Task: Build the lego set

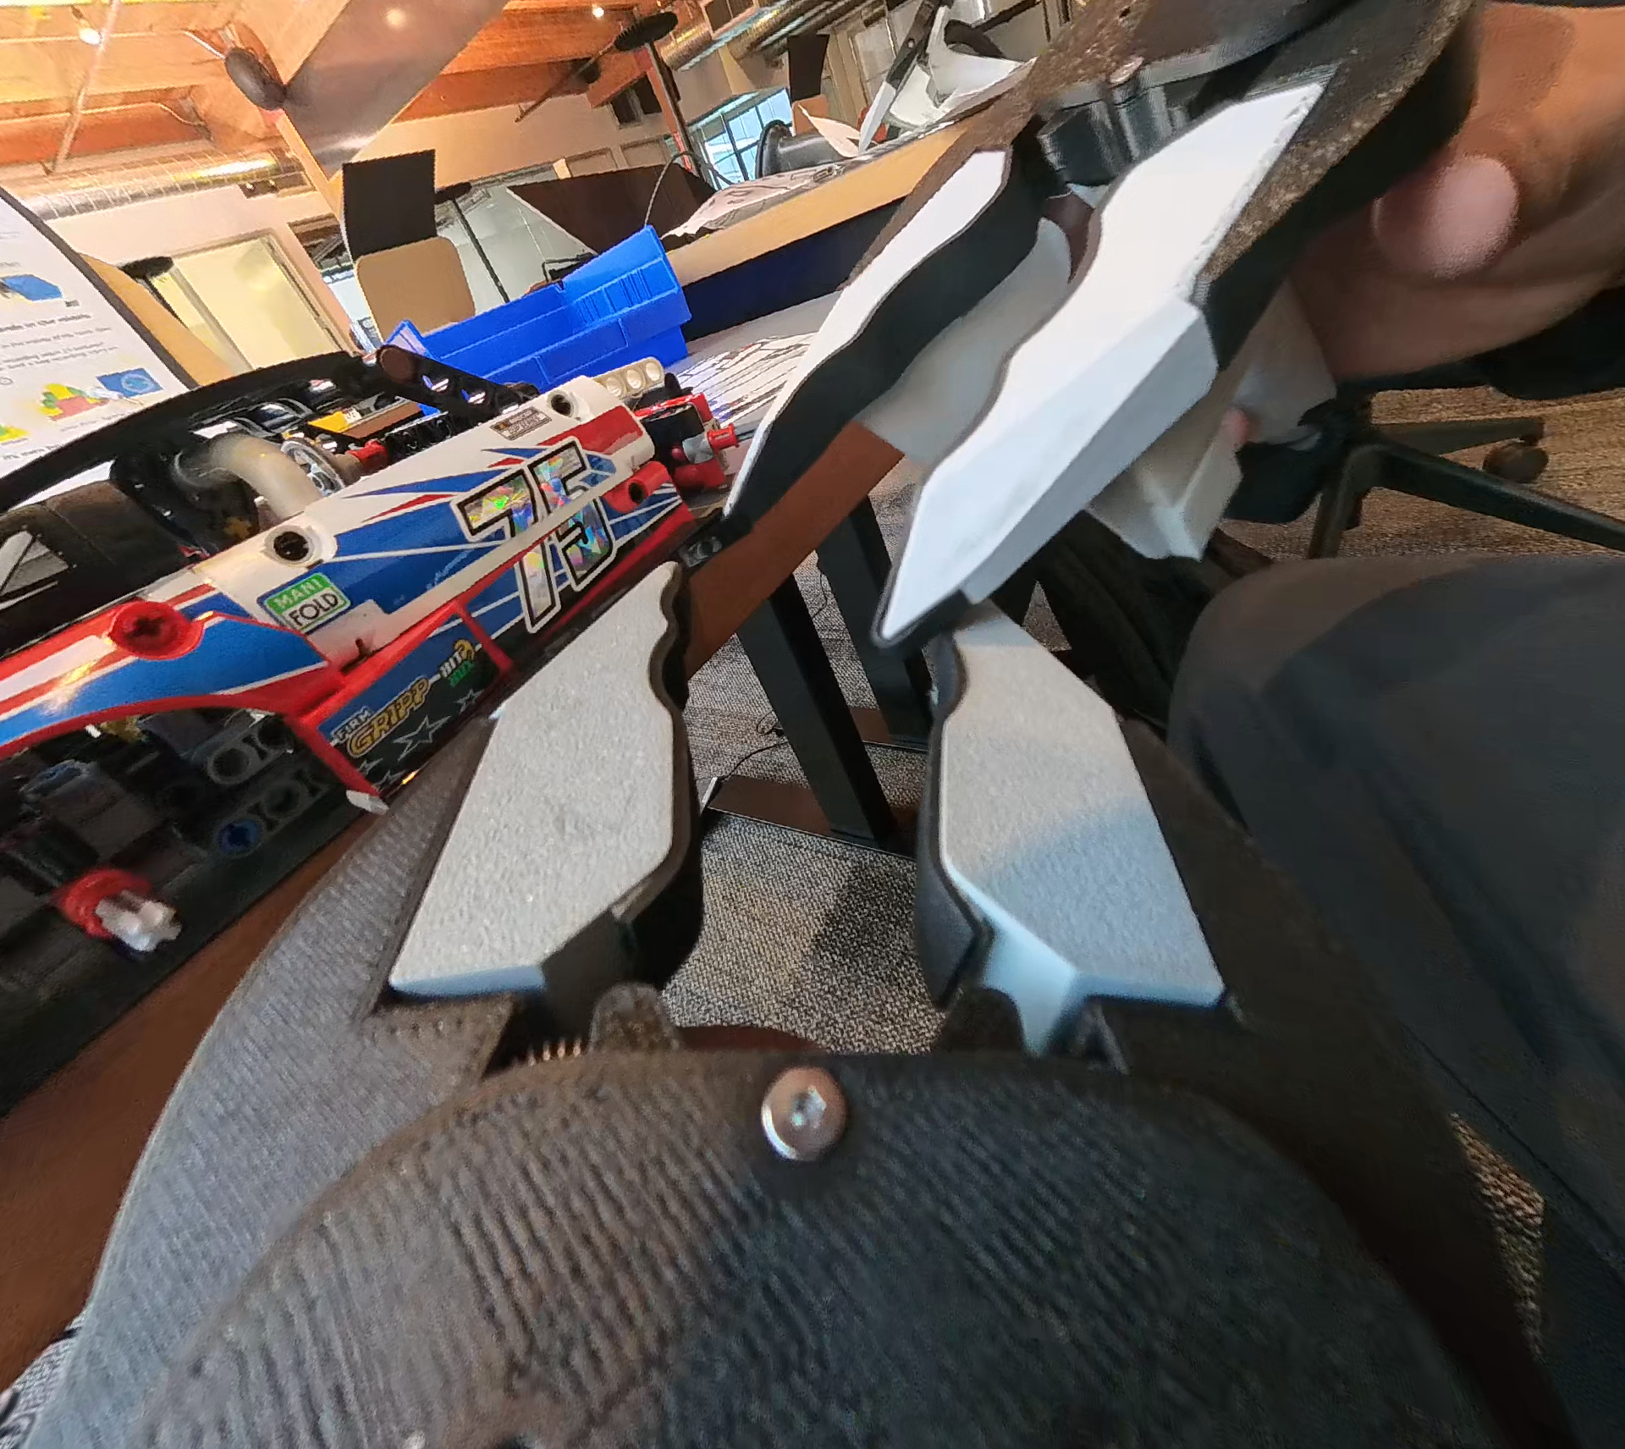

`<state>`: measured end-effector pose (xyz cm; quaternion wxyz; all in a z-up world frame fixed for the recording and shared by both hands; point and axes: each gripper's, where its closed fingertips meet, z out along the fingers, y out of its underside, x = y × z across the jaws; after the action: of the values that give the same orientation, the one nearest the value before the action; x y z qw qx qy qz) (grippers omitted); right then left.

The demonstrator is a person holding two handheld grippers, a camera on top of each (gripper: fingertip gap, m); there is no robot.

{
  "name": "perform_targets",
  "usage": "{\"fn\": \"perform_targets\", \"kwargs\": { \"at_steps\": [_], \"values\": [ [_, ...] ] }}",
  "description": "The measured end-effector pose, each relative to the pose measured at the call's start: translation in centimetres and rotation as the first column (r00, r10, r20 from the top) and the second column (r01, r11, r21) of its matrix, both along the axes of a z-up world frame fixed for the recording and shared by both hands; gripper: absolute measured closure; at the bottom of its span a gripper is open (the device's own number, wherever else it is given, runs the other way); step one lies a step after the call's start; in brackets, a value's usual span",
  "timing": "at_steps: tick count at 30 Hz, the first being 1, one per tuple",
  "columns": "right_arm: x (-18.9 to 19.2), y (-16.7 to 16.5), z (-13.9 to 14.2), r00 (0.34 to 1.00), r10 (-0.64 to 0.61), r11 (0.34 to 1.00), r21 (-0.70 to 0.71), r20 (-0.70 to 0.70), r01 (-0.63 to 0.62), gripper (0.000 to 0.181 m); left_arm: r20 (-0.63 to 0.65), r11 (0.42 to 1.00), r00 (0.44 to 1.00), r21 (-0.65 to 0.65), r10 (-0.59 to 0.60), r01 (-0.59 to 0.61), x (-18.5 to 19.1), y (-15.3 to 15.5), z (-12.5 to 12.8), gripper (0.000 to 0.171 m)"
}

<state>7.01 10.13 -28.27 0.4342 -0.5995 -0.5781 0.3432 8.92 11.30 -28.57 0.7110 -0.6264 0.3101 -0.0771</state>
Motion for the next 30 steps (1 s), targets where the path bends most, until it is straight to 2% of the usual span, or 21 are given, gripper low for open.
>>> {"fn": "perform_targets", "kwargs": {
  "at_steps": [24, 26, 30],
  "values": [
    [-0.09, 0.35, 0.20, 0.996, -0.085, 0.994, 0.062, -0.016, 0.086, 0.118, -0.001, 1.000, 1.000, 0.001, 0.001, -0.001, -0.15, -0.03, -0.04, 0.120],
    [0.10, 1.01, 0.36, 0.991, -0.129, 0.989, 0.076, -0.022, 0.130, 0.098, 0.001, 1.000, 1.000, 0.000, 0.000, 0.000, -0.12, -0.04, -0.04, 0.119],
    [0.23, 0.62, 0.50, 0.993, -0.114, 0.993, 0.039, -0.036, 0.115, 0.095, -0.001, 1.000, 1.000, -0.001, -0.002, 0.002, -0.01, -0.02, -0.12, 0.119]
  ]
}}
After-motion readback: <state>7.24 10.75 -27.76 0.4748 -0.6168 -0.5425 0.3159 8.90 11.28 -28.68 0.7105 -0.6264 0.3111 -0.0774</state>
